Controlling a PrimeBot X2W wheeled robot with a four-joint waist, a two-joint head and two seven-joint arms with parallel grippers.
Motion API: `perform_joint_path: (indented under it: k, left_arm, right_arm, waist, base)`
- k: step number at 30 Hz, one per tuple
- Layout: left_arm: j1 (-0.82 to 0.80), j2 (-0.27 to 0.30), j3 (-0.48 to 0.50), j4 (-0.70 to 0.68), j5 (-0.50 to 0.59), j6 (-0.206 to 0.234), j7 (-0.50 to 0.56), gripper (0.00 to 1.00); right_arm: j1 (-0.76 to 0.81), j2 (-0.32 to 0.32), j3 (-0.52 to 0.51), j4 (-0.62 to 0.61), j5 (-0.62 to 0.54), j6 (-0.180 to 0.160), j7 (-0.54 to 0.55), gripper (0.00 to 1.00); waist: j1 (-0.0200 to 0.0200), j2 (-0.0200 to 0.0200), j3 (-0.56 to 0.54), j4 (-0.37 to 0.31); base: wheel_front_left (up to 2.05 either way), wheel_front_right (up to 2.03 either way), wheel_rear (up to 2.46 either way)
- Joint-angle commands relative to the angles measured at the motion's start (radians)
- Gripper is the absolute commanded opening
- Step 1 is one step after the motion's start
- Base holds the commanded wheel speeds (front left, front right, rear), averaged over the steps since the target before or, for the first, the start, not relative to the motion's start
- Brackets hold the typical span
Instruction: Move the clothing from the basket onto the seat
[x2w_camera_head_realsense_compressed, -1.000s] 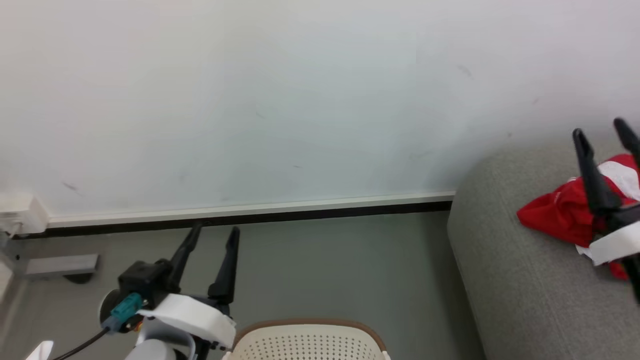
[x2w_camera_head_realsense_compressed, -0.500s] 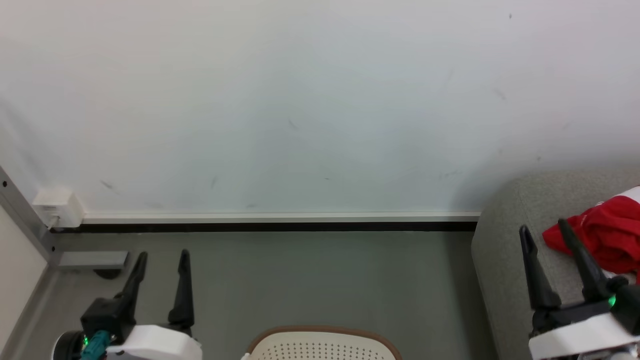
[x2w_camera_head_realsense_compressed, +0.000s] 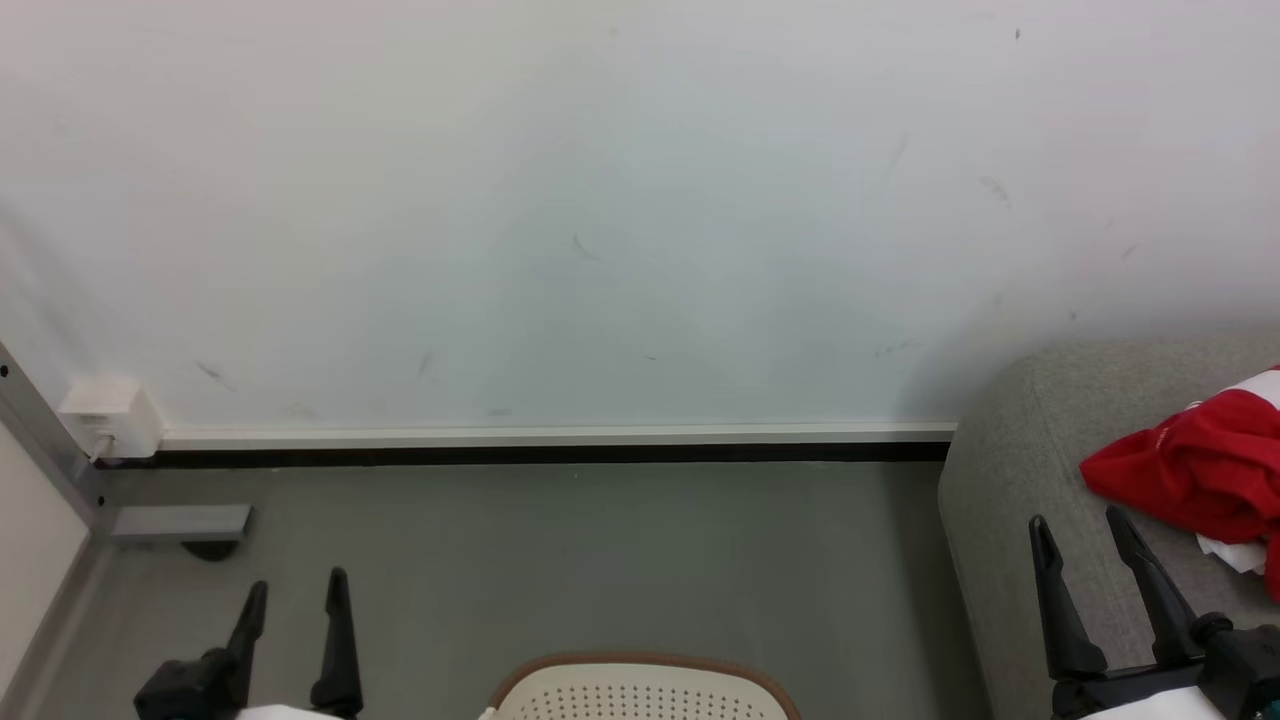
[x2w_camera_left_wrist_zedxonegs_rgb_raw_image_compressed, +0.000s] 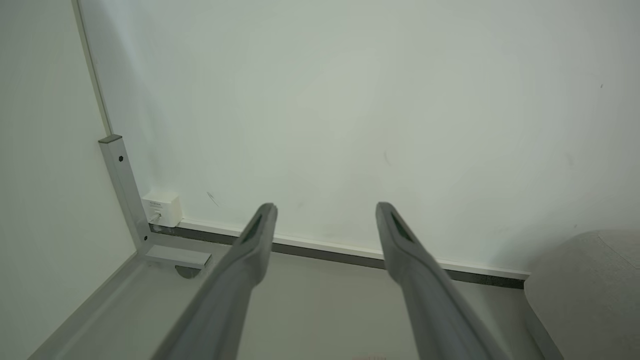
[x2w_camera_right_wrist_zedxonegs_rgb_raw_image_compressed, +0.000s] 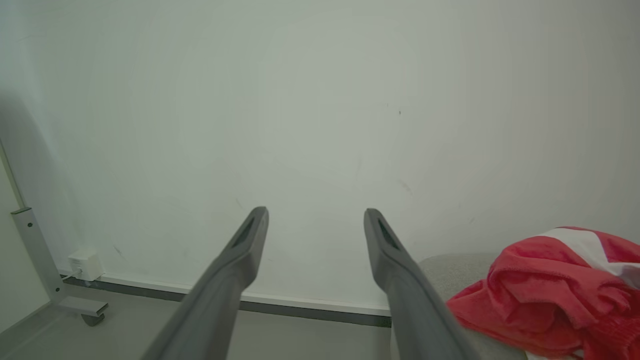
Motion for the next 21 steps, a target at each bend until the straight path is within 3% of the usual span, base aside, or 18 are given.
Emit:
perform_joint_path:
  k: [1,19,20,21]
  left_arm:
    - [0.016,-0.012,0.013,0.018,0.009,-0.013,0.000,1.00]
    - [-0.014,-0.071,0.109,0.071,0.093,-0.089,0.000,1.00]
    - [-0.007,-0.072,0.108,0.070,0.090,-0.088,0.000,0.00]
    - [-0.005,-0.074,0.107,0.077,0.089,-0.088,0.002,0.00]
  right_arm:
    - [0.010,0.003,-0.005,0.007,-0.007,-0.003,-0.003,1.00]
    - [-0.003,0.001,-0.006,0.019,0.009,-0.003,-0.003,1.00]
    - [-0.001,0.004,-0.003,0.019,0.006,0.000,0.000,0.00]
    - [0.002,0.005,-0.002,0.026,0.008,0.000,0.001,0.00]
  waist:
    - [0.0000,0.0000,0.002,-0.004]
    - [0.0000,0.0000,0.006,-0.014]
    - [0.0000,0.0000,0.006,-0.014]
    - [0.0000,0.0000,0.006,-0.015]
  base:
    - [0.00,0.00,0.00]
    - [0.00,0.00,0.00]
    - [0.00,0.00,0.00]
    - [0.00,0.00,0.00]
